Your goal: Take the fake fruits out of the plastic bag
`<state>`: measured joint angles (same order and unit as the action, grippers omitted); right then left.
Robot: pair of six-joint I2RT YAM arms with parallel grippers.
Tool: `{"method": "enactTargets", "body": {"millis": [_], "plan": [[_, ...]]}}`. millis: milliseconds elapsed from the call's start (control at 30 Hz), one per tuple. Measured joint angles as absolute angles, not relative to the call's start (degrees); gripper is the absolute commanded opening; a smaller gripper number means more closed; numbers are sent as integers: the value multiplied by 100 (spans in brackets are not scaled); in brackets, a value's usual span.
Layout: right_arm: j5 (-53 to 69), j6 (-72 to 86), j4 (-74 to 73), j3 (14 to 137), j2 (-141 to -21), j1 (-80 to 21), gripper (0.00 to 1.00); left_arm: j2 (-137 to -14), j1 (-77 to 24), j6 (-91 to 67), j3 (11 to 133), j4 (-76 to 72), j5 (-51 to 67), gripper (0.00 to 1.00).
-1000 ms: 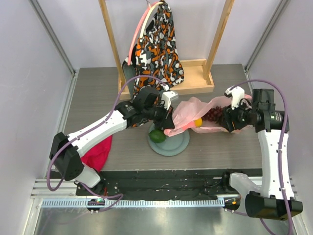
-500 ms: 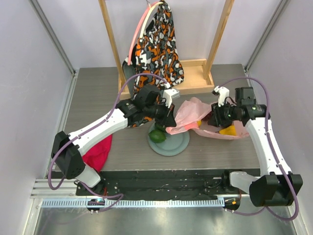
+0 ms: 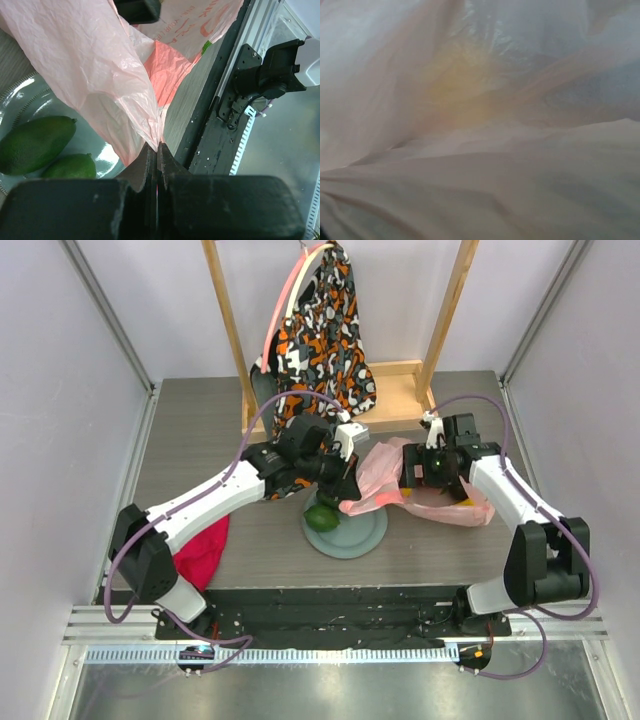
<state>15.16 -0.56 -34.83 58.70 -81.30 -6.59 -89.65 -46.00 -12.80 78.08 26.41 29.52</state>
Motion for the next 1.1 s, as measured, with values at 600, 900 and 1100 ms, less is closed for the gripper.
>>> {"method": "enactTargets", "body": {"millis": [600, 900, 1100], "plan": [[1280, 628, -3428, 6641, -8831, -716, 74, -8442, -3948, -1466, 7994, 2888, 3640, 0], [1170, 805, -3367, 6073, -7476, -1557, 59, -8309, -3935, -1874, 7603, 2803, 3962, 0], [1046, 1096, -3124, 5843, -7769, -1562, 55, -8309, -3935, -1964, 7603, 2733, 4128, 0]]}}
